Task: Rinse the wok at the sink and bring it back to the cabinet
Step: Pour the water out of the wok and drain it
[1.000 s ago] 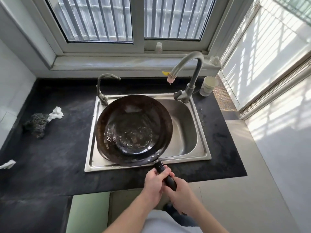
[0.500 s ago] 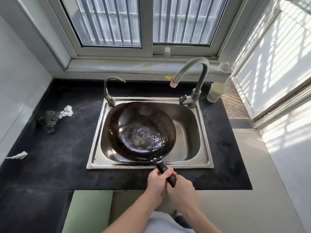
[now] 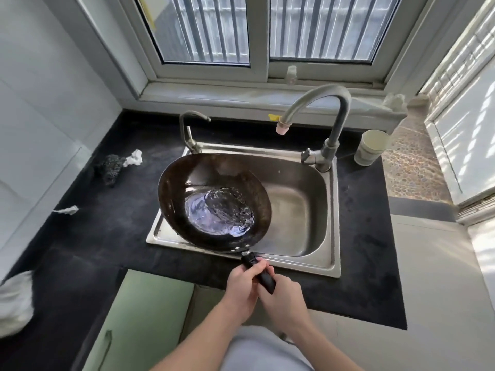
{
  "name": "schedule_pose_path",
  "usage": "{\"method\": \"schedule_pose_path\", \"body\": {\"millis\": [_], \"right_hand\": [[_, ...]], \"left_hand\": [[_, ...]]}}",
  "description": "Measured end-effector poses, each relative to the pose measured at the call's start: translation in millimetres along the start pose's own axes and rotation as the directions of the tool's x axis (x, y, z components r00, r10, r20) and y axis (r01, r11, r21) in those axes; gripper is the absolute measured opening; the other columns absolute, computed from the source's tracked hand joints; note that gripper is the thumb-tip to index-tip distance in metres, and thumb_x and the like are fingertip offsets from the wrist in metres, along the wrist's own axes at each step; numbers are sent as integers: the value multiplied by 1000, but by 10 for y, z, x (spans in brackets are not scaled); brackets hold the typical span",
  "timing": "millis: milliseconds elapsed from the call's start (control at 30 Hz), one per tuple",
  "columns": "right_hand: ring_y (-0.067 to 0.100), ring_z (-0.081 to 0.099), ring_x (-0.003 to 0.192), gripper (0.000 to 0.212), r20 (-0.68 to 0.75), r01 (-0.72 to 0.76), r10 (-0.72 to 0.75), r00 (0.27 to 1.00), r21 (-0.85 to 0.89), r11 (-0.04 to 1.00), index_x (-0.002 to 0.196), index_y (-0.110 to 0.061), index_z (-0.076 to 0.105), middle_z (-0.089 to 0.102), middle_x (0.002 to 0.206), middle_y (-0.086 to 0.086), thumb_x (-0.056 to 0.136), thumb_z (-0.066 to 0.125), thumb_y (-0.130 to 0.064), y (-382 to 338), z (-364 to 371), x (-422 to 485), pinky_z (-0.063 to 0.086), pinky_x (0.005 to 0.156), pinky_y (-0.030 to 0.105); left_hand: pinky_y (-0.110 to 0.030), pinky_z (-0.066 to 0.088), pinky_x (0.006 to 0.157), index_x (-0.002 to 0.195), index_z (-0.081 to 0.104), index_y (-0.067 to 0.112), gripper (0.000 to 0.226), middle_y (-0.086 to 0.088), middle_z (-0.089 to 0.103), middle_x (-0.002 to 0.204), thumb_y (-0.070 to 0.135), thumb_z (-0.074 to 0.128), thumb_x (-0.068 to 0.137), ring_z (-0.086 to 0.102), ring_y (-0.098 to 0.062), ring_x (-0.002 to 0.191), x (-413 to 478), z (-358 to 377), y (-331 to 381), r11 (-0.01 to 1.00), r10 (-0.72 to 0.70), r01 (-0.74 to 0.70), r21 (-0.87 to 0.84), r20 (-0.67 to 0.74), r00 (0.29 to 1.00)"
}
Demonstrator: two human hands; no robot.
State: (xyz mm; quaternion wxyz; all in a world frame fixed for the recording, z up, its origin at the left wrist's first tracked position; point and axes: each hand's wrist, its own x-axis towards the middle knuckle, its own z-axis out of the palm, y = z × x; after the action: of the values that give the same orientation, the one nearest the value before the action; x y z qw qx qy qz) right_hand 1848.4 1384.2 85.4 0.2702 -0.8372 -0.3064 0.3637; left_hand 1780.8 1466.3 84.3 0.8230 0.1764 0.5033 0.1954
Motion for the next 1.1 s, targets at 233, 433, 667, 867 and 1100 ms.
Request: {"method": "schedule_pose_path", "body": {"millis": [233, 433, 667, 867, 1100], "right_hand": [[17, 66, 86, 35, 75, 46, -58, 996, 145, 988, 107, -12, 69, 74, 98, 4, 89, 67, -42, 71, 40, 21, 40, 68, 21], [3, 63, 64, 25, 148, 14, -61, 987, 294, 956, 83, -18, 71, 71, 72, -5, 89, 68, -42, 80, 53, 7, 44, 57, 16], [11, 45, 51, 44, 259, -66, -71, 963, 485, 872, 76, -7, 68, 55, 57, -2, 88, 61, -49, 56, 15, -57, 35, 48, 31], [14, 42, 42, 37, 341, -121, -93, 935, 555, 823, 69, -13, 60, 51, 49, -2, 97, 59, -37, 93, -58, -81, 33, 39, 27], [14, 32, 39, 36, 418, -230, -106, 902, 675, 701, 72, -11, 56, 43, 51, 1, 99, 58, -33, 79, -153, -140, 29, 35, 22]], "left_hand": [[-37, 53, 79, 85, 66, 1, 8, -15, 65, 77, -2, 60, 91, 64, -24, 73, -82, -18, -79, 992, 114, -105, 65, -154, 981], [-33, 58, 71, 92, 66, -6, 10, -14, 68, 76, 4, 62, 92, 67, -24, 73, -205, -21, -68, 979, 182, -154, 135, -230, 956], [-33, 59, 64, 90, 70, -4, 13, -15, 73, 78, 8, 66, 90, 71, -24, 72, -273, 3, -69, 954, 243, -174, 246, -289, 926], [-35, 58, 64, 87, 72, -6, 14, -18, 73, 76, 8, 70, 87, 71, -27, 70, -259, 39, -126, 945, 266, -173, 279, -340, 902], [-35, 60, 70, 90, 70, -5, 14, -13, 72, 77, 9, 68, 89, 70, -24, 75, -293, 65, -133, 944, 278, -205, 260, -283, 918]]}}
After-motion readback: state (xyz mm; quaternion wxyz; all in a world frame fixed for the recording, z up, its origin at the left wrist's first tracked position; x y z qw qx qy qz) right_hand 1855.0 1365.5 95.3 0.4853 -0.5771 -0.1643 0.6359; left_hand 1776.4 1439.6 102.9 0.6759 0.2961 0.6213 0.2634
